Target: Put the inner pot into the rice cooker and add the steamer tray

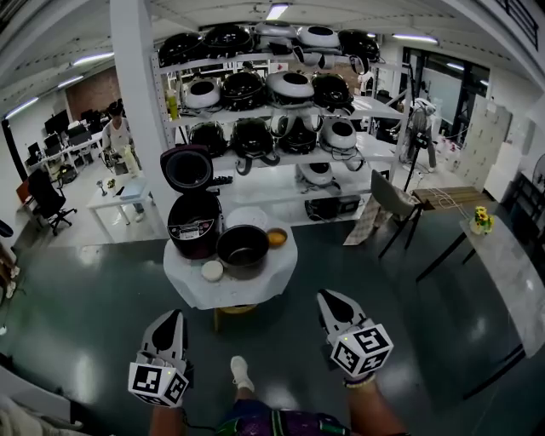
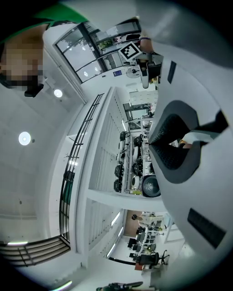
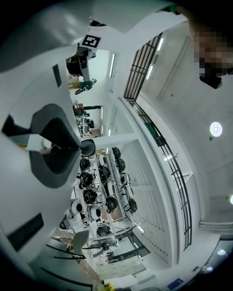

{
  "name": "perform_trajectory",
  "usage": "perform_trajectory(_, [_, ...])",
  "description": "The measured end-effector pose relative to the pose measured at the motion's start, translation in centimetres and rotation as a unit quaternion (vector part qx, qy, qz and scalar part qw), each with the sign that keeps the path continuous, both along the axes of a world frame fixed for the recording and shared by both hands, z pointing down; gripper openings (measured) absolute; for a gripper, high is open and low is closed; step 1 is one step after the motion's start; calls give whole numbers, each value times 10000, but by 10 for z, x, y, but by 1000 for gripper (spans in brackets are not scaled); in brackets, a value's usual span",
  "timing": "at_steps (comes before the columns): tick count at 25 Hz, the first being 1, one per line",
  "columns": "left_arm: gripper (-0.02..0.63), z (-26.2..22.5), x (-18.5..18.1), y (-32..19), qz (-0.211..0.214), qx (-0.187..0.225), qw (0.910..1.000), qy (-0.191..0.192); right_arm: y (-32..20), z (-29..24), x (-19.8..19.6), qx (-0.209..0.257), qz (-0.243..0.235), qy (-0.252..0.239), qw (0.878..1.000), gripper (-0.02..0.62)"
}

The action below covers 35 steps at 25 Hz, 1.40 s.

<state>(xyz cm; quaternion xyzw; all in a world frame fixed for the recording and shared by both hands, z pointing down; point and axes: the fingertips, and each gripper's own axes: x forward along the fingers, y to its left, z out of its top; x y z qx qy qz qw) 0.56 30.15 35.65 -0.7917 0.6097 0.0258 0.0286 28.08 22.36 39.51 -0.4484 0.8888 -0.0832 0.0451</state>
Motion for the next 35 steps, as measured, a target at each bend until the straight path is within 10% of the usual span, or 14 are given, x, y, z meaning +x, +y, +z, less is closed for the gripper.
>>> perform_trajectory(16, [21,3,-46,-57,-176,-67,9992,351,-64,-8,-40,-42,-152,55,9999,-1])
perform_trajectory(35, [21,-6,-138,-256,103,-79,9992,381,-245,-42,-129,55,169,458,9988,0])
